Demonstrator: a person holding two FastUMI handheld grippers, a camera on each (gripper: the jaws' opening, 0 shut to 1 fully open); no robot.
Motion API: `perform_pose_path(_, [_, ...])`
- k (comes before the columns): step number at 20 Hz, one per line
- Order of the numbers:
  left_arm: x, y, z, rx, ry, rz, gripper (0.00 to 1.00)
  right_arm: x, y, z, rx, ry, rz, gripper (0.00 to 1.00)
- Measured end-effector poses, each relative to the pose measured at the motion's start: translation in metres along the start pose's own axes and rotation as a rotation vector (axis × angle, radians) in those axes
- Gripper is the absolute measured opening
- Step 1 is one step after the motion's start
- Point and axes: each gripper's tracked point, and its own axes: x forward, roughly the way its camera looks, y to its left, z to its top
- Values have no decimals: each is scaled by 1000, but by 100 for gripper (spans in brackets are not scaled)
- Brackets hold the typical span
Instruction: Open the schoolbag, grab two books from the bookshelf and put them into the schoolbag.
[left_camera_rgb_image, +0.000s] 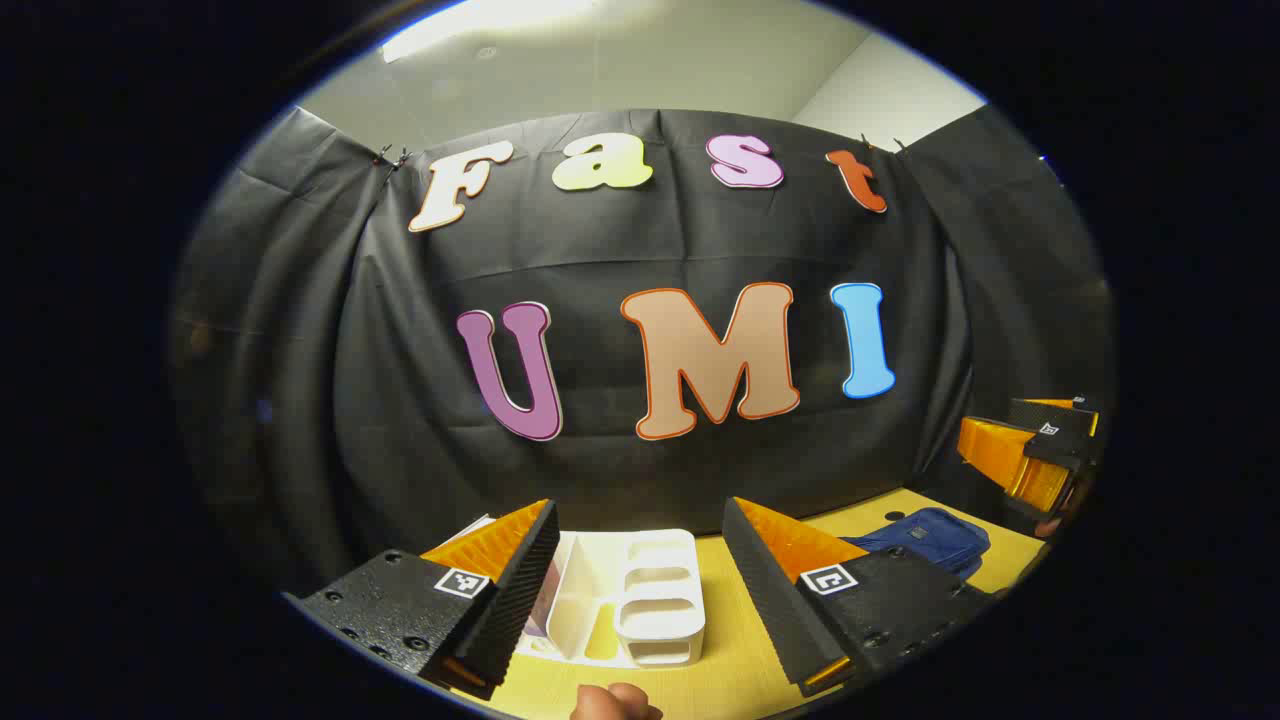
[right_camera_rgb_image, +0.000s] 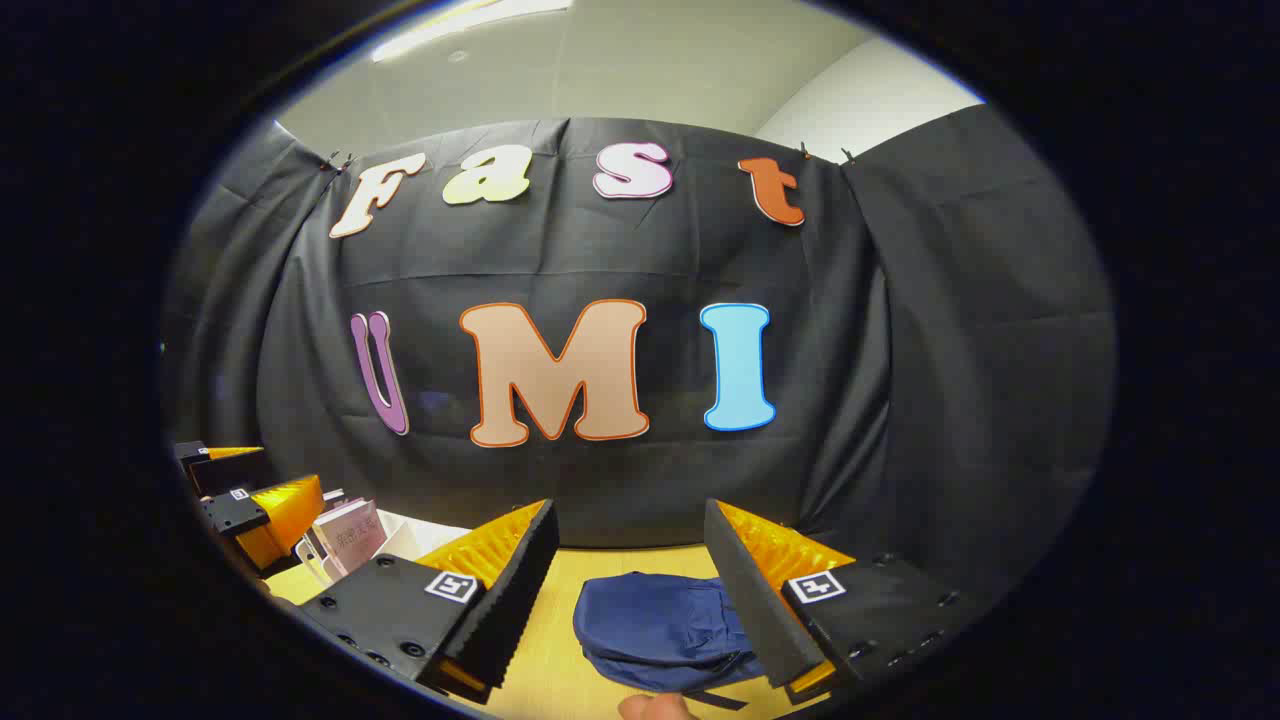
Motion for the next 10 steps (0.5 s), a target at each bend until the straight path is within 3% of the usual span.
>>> perform_pose_path(1, [0,-1,0,-11,3,-1,92,1,0,0,-2,-2,-1,93])
perform_pose_path(4, [0,1,0,-40,5,4,96,2,-1,0,-3,-1,-2,95])
perform_pose_path(5, [1,1,1,-47,4,5,92,3,-2,0,-3,0,-5,95])
perform_pose_path(9, [6,7,-1,-42,7,15,100,6,-1,0,-2,-3,-6,92])
perform_pose_path(10, [7,6,-2,-40,12,17,96,7,-1,1,-3,-3,-7,95])
